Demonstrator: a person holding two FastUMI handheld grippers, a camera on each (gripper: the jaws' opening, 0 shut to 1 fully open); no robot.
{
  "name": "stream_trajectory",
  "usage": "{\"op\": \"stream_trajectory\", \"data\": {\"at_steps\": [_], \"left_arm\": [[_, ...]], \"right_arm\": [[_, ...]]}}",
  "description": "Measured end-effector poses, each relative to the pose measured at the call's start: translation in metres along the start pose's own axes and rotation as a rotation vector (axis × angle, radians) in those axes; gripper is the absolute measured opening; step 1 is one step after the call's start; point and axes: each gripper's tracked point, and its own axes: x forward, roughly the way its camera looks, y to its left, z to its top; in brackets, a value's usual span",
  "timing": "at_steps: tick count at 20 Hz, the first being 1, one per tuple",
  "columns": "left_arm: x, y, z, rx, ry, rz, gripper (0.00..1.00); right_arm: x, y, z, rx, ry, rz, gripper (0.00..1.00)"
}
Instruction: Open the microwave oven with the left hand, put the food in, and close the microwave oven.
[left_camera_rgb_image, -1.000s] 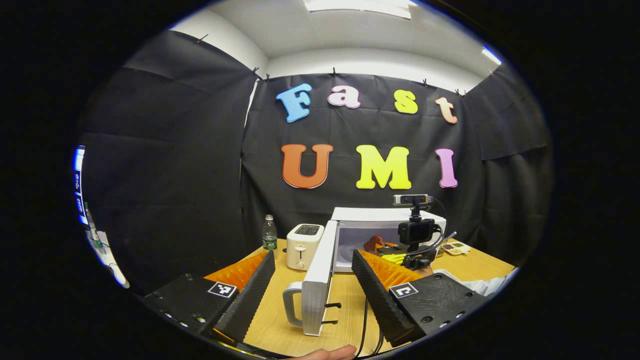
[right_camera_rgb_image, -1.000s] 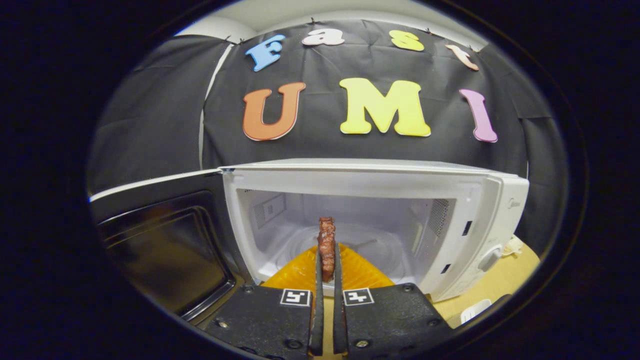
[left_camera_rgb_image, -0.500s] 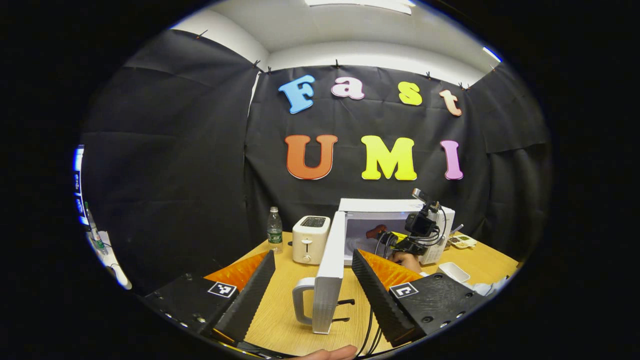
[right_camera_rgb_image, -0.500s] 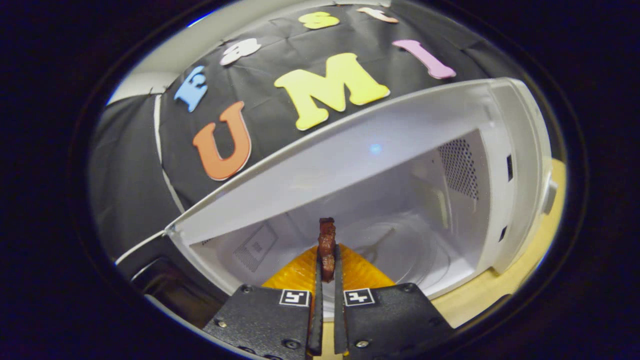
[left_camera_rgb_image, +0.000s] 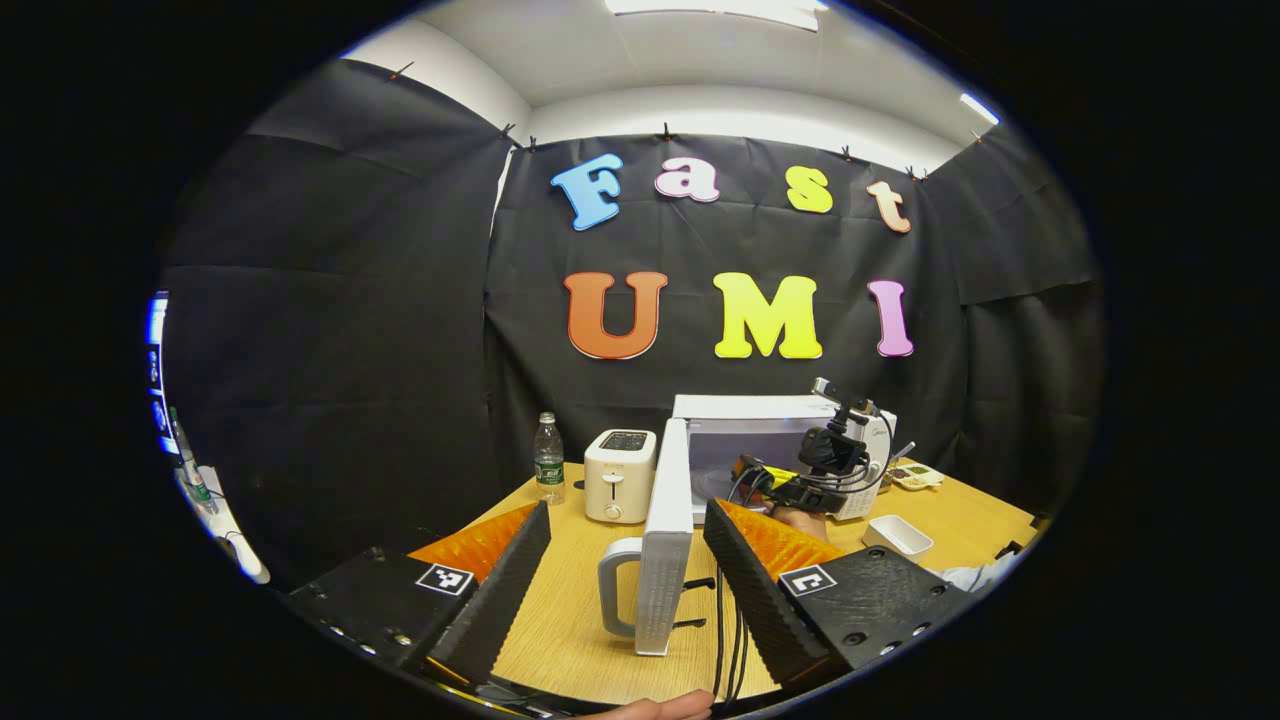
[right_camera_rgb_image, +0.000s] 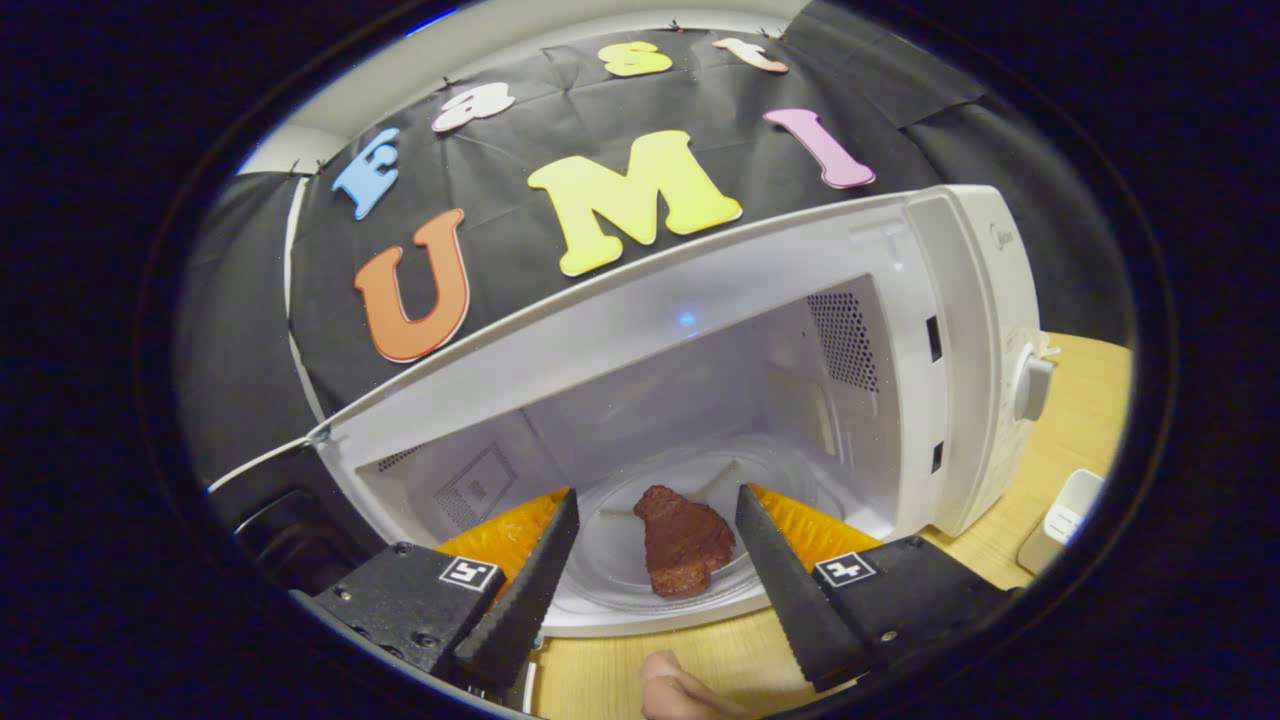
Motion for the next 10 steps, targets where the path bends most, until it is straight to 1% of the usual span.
{"op": "stream_trajectory", "data": {"at_steps": [4, 8, 10], "left_arm": [[-0.008, 0.008, -0.003, -0.007, 0.004, 0.000, 0.95], [-0.019, 0.010, 0.000, -0.036, -0.012, -0.007, 0.95], [-0.020, 0.009, -0.003, -0.054, -0.005, -0.027, 0.95]], "right_arm": [[-0.046, -0.002, 0.024, -0.054, -0.027, 0.058, 1.00], [-0.093, -0.015, 0.046, -0.082, -0.017, 0.092, 1.00], [-0.120, -0.023, 0.059, -0.094, -0.016, 0.106, 1.00]]}}
